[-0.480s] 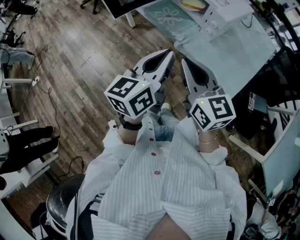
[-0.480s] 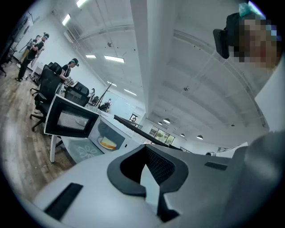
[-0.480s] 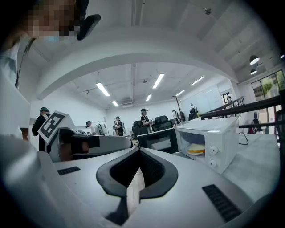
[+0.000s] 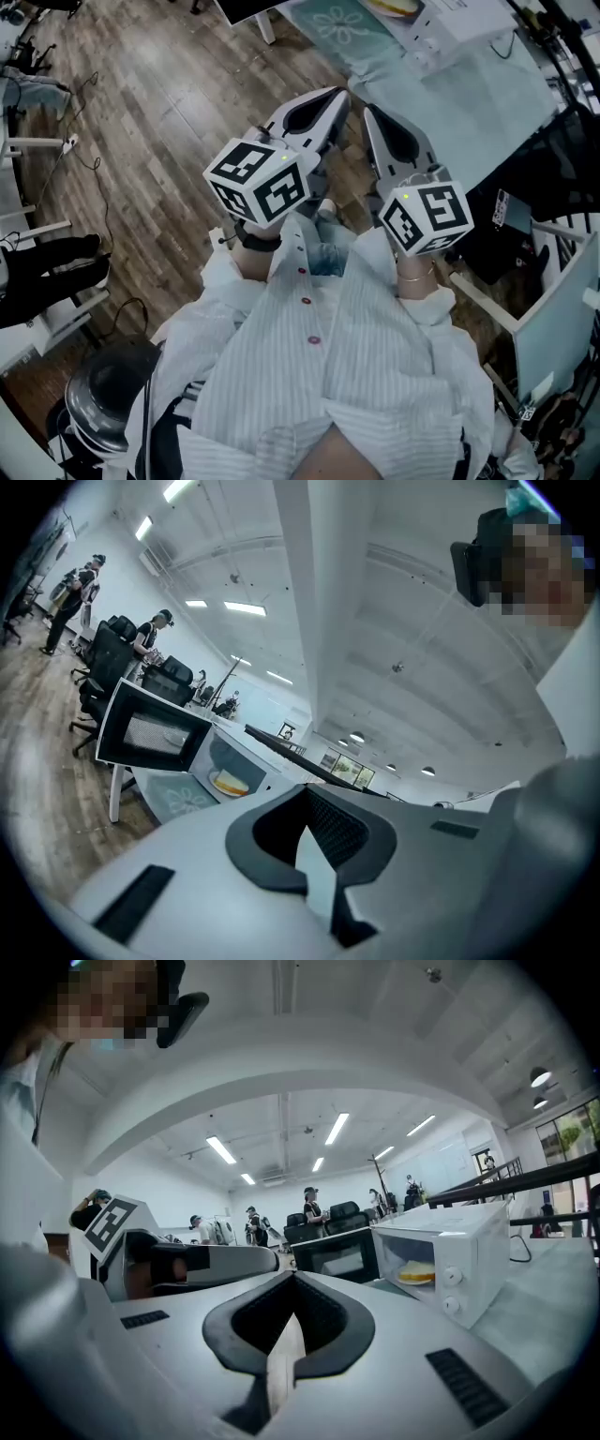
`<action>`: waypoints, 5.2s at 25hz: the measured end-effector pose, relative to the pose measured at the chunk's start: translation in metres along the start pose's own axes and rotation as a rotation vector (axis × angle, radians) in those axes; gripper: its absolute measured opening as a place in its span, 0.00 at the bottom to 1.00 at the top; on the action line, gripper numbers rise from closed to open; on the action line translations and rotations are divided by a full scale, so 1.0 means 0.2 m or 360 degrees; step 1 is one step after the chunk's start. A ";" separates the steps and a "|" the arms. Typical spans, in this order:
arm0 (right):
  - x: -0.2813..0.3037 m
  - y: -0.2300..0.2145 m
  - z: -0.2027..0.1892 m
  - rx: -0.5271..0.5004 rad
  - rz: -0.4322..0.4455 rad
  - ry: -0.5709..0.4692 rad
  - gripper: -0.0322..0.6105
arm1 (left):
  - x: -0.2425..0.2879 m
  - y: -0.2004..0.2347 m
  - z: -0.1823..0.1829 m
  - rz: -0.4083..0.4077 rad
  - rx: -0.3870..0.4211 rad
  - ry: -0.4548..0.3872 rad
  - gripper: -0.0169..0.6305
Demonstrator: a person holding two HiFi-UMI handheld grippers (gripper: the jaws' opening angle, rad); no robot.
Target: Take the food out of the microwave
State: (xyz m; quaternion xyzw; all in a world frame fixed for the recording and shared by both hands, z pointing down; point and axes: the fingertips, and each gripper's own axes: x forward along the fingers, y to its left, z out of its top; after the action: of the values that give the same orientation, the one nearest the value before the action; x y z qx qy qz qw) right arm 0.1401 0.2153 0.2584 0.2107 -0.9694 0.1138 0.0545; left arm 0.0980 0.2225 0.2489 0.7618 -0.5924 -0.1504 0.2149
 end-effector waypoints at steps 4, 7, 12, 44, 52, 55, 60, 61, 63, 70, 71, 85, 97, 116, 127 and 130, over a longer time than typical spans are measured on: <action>-0.01 -0.04 0.01 -0.0004 0.0045 0.0006 0.10 | 0.04 -0.03 -0.02 0.0025 0.0000 -0.0011 0.04; 0.01 -0.04 0.01 -0.0002 0.0069 0.0011 0.10 | 0.04 -0.01 -0.01 0.0045 -0.0002 -0.0013 0.04; 0.03 -0.09 0.00 0.0020 0.0091 0.0015 0.10 | 0.09 0.00 -0.02 0.0064 0.0000 -0.0011 0.04; 1.19 -0.37 0.10 0.0164 -0.0143 0.0029 0.10 | 0.48 1.07 0.55 -0.0046 -0.0012 0.0084 0.04; 1.36 -0.42 0.10 0.0206 -0.0236 0.0015 0.10 | 0.54 1.24 0.58 -0.0111 -0.0022 0.0166 0.04; 1.37 -0.45 0.08 0.0220 -0.0263 0.0023 0.10 | 0.57 1.25 0.54 -0.0125 -0.0040 0.0196 0.04; 1.43 -0.53 0.08 0.0234 -0.0308 0.0032 0.10 | 0.66 1.31 0.53 -0.0155 -0.0074 0.0231 0.04; 1.44 -0.55 0.08 0.0238 -0.0318 0.0032 0.10 | 0.68 1.32 0.53 -0.0164 -0.0077 0.0236 0.04; 1.46 -0.60 0.07 0.0247 -0.0338 0.0027 0.10 | 0.74 1.34 0.52 -0.0186 -0.0079 0.0245 0.04; 1.52 -0.91 0.10 0.0294 -0.0422 0.0011 0.10 | 1.09 1.35 0.52 -0.0260 -0.0078 0.0296 0.04; 1.52 -0.94 0.12 0.0297 -0.0435 0.0005 0.10 | 1.13 1.34 0.53 -0.0272 -0.0076 0.0302 0.04; 1.34 -1.46 0.32 0.0334 -0.0637 -0.0101 0.10 | 1.70 1.10 0.53 -0.0474 -0.0050 0.0388 0.04; 1.23 -1.61 0.33 0.0370 -0.0794 -0.0143 0.10 | 1.91 0.94 0.46 -0.0654 -0.0039 0.0482 0.04; 1.15 -1.63 0.28 0.0454 -0.1022 -0.0178 0.10 | 1.95 0.89 0.36 -0.0856 -0.0052 0.0669 0.04; 1.17 -1.59 0.12 0.0582 -0.1046 -0.0126 0.10 | 1.90 0.99 0.24 -0.0798 -0.0093 0.0780 0.04; 1.19 -1.59 0.05 0.0636 -0.1050 -0.0105 0.10 | 1.89 1.03 0.19 -0.0770 -0.0104 0.0814 0.04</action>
State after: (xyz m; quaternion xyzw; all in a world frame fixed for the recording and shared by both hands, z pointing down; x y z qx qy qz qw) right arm 0.0588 -0.1632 0.3480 0.5214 -0.8093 0.2700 0.0148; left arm 0.0023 -0.1909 0.3297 0.8859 -0.3166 -0.0202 0.3386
